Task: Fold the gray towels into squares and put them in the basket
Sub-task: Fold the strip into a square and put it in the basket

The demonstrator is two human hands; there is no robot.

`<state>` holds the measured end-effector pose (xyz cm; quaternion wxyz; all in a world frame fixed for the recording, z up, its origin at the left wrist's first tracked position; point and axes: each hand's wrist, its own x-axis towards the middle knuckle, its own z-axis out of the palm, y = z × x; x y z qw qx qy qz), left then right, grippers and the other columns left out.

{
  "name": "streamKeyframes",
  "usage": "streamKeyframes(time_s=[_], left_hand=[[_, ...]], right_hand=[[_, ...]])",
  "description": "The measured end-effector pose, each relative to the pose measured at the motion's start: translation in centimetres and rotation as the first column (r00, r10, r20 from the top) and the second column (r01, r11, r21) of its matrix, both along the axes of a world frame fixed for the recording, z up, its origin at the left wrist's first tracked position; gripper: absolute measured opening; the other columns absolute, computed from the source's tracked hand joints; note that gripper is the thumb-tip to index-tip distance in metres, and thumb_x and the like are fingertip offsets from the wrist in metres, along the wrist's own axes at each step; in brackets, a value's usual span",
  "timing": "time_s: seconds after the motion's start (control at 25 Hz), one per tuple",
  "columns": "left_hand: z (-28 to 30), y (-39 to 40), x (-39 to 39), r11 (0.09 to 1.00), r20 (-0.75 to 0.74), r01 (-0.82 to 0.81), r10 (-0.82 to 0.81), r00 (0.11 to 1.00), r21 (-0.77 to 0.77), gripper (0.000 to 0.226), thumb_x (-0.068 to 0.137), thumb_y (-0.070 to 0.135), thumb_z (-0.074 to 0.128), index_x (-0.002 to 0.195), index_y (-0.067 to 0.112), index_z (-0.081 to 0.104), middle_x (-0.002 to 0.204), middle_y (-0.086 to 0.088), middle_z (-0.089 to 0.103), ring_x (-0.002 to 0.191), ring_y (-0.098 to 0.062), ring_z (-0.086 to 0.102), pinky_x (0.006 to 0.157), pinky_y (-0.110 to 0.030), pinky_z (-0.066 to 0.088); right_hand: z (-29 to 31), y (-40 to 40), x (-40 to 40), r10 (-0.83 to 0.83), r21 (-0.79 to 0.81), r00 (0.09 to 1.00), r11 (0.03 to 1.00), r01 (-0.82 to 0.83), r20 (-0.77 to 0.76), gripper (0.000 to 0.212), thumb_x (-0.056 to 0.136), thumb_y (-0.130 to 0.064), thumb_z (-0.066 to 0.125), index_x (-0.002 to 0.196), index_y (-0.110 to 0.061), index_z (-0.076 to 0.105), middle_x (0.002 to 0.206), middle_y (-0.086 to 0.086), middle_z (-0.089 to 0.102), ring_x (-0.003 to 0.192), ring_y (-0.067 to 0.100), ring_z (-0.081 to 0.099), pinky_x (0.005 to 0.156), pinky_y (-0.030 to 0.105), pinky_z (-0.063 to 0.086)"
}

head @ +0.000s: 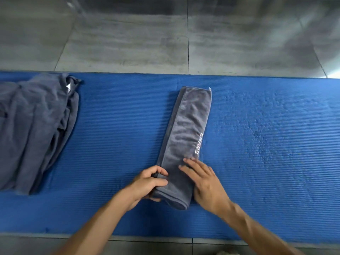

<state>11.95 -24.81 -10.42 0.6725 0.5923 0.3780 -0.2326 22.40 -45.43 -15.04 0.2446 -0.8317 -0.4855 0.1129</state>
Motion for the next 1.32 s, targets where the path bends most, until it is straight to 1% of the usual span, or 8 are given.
streamKeyframes(time_s=[0.2,0.28,0.4,0.52,0.76,0.96,1.08,1.32], left_hand=[[1.5,0.4,-0.7,0.963,-0.027,0.076,-0.086,0.996,-0.26,0.023,0.08,0.023,0.066,0.102,0.016,0.07,0.087,-0.013,0.068,0.068,-0.023,0.065,0.05,-0.029,0.052],[1.4,0.6,-1.3,0.961,0.082,0.277,-0.278,0.957,0.021,0.028,0.086,0.02,0.05,0.102,0.024,0.073,0.088,-0.012,0.07,0.068,-0.024,0.064,0.056,-0.032,0.053],[0.8,1.4,-1.7,0.363,-0.032,0.43,-0.733,0.68,0.827,0.063,0.079,0.013,0.049,0.136,0.04,0.05,0.134,0.014,0.046,0.12,-0.013,0.047,0.092,-0.026,0.044],[-0.5,1.2,-3.2,0.081,-0.134,0.462,-0.899,0.416,0.883,0.101,0.075,0.015,0.069,0.153,0.04,0.01,0.161,0.014,-0.003,0.146,-0.011,-0.001,0.112,-0.026,0.012],[-1.1,-0.8,-3.2,0.444,0.164,0.38,-0.797,0.581,0.811,0.049,0.079,0.056,0.058,0.124,0.04,0.06,0.119,0.029,0.055,0.116,0.007,0.039,0.1,-0.022,0.037],[0.4,-0.9,-1.4,0.815,0.223,0.277,-0.435,0.872,0.509,0.065,0.073,0.085,0.045,0.096,0.031,0.071,0.093,0.019,0.071,0.09,0.006,0.062,0.083,-0.03,0.052],[0.6,-1.5,-0.4,0.886,0.237,0.2,-0.319,0.918,0.418,0.045,0.081,0.075,0.052,0.097,0.036,0.067,0.095,0.03,0.069,0.091,0.01,0.062,0.081,-0.022,0.048],[-0.6,-3.3,2.6,0.887,0.231,-0.044,-0.071,0.97,0.46,0.027,0.097,0.05,0.045,0.103,0.026,0.058,0.107,0.011,0.065,0.102,-0.006,0.06,0.091,-0.031,0.047]], right_hand=[[-0.8,-2.5,-3.4,0.063,-0.018,0.995,0.998,-0.061,0.079,0.072,0.087,-0.039,0.065,0.151,-0.023,0.037,0.16,-0.002,0.031,0.15,0.025,0.022,0.12,0.046,0.019],[0.3,-1.9,-3.4,0.032,0.111,0.988,0.994,-0.016,-0.149,0.056,0.09,-0.04,0.064,0.143,-0.026,0.05,0.15,-0.012,0.046,0.147,0.017,0.031,0.121,0.042,0.018],[1.4,-1.5,-3.7,0.002,0.207,0.91,0.974,0.092,-0.414,0.053,0.081,-0.011,0.073,0.129,-0.029,0.063,0.137,-0.021,0.057,0.136,0.006,0.045,0.118,0.034,0.026],[2.4,-1.7,-4.0,-0.03,0.248,0.826,0.947,0.203,-0.563,0.055,0.078,0.007,0.071,0.122,-0.026,0.068,0.126,-0.015,0.066,0.125,0.011,0.058,0.111,0.036,0.038],[4.4,-3.0,-4.5,-0.078,0.213,0.595,0.89,0.403,-0.8,0.041,0.086,-0.002,0.071,0.122,-0.019,0.062,0.112,-0.005,0.07,0.107,0.016,0.065,0.092,0.025,0.05],[5.4,-2.1,-1.8,-0.085,0.119,0.396,0.878,0.465,-0.914,0.044,0.089,-0.015,0.072,0.129,-0.02,0.055,0.122,-0.001,0.067,0.116,0.015,0.063,0.093,0.028,0.052],[5.3,0.1,-1.4,-0.225,0.058,0.36,0.775,0.63,-0.905,0.021,0.095,-0.027,0.063,0.106,-0.01,0.066,0.102,0.005,0.074,0.098,0.016,0.07,0.084,0.029,0.055],[2.9,2.8,-0.2,-0.531,-0.08,0.317,0.596,0.799,-0.786,0.054,0.099,-0.051,0.049,0.064,-0.01,0.043,0.061,0.002,0.051,0.06,0.012,0.048,0.061,0.033,0.045]])
